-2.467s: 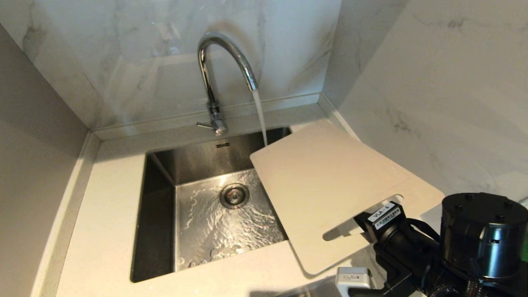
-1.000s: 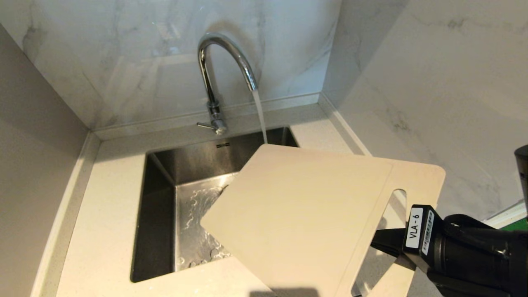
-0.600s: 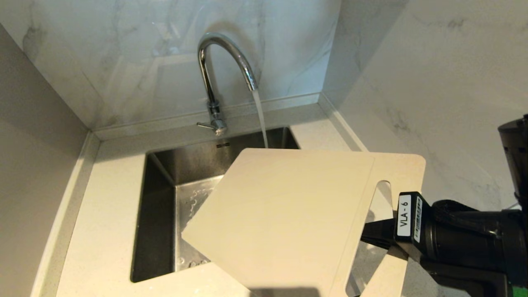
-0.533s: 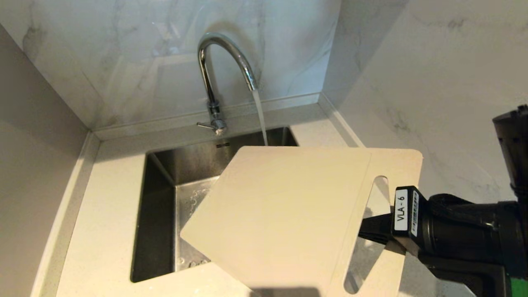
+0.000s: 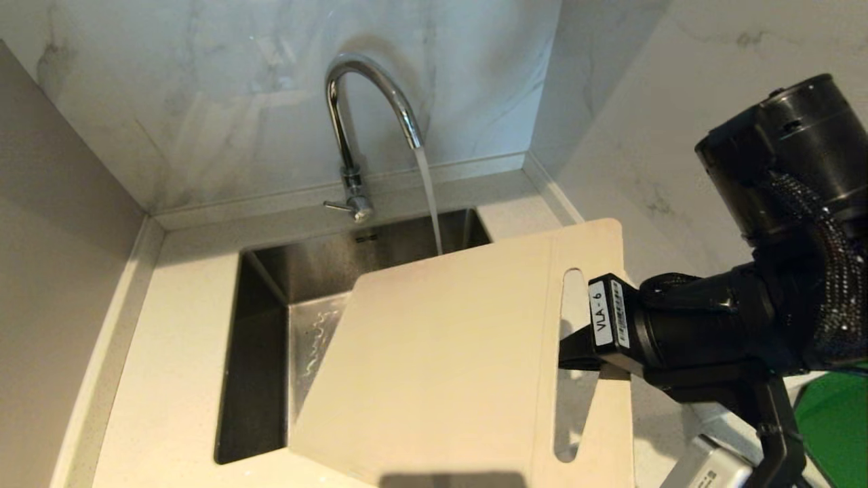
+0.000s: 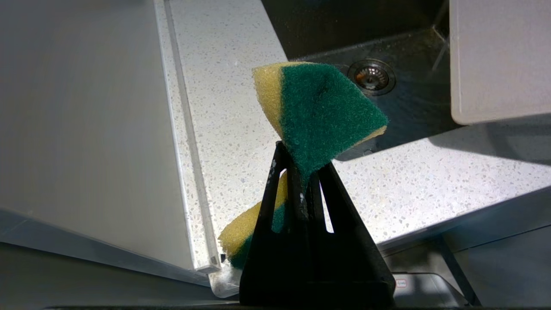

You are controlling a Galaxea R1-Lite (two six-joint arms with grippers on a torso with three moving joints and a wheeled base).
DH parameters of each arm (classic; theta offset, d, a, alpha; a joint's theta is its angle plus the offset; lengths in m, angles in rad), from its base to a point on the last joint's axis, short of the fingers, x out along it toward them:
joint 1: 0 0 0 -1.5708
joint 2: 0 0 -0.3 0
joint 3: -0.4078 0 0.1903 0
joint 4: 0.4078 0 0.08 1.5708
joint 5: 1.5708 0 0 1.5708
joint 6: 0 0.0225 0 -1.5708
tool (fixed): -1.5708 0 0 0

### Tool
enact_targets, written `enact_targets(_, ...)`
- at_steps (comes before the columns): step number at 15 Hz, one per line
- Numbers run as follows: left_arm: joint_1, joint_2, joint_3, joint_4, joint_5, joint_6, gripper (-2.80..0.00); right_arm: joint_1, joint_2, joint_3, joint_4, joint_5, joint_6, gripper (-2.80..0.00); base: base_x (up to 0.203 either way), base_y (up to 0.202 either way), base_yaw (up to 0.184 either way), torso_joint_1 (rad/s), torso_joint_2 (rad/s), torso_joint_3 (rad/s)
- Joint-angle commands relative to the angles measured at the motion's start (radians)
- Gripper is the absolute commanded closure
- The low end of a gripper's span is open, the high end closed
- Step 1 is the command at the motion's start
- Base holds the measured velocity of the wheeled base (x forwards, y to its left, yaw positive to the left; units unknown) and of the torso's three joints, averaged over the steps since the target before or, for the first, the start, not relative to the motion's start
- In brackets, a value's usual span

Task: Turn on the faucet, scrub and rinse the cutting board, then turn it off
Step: Pick up the cutting board

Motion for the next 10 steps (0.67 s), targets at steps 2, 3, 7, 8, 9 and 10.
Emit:
enact_targets(2,0.001,-0.001,0.002,-0.001,0.0,0.0,0.0,-0.052,0.08,-0.114,0.064,0.002,-0.11,0.0,0.0,0.0,0.0,0.0,0.0,0.0)
enact_targets(3,0.0,-0.001,0.002,-0.001,0.0,0.0,0.0,-0.054,0.101,-0.153,0.073,0.001,-0.123,0.0,0.0,0.0,0.0,0.0,0.0,0.0)
enact_targets(7,0.001,-0.001,0.002,-0.001,0.0,0.0,0.0,-0.056,0.194,-0.285,0.118,0.0,-0.176,0.0,0.0,0.0,0.0,0.0,0.0,0.0)
enact_targets(8,0.0,-0.001,0.002,0.001,0.0,0.0,0.0,-0.056,0.211,-0.308,0.121,-0.003,-0.178,0.0,0.0,0.0,0.0,0.0,0.0,0.0)
enact_targets(9,0.0,-0.001,0.002,0.0,0.0,0.0,0.0,-0.056,0.227,-0.328,0.124,-0.005,-0.18,0.0,0.0,0.0,0.0,0.0,0.0,0.0)
enact_targets(10,0.001,-0.001,0.002,-0.001,0.0,0.0,0.0,-0.056,0.244,-0.351,0.125,-0.006,-0.181,0.0,0.0,0.0,0.0,0.0,0.0,0.0)
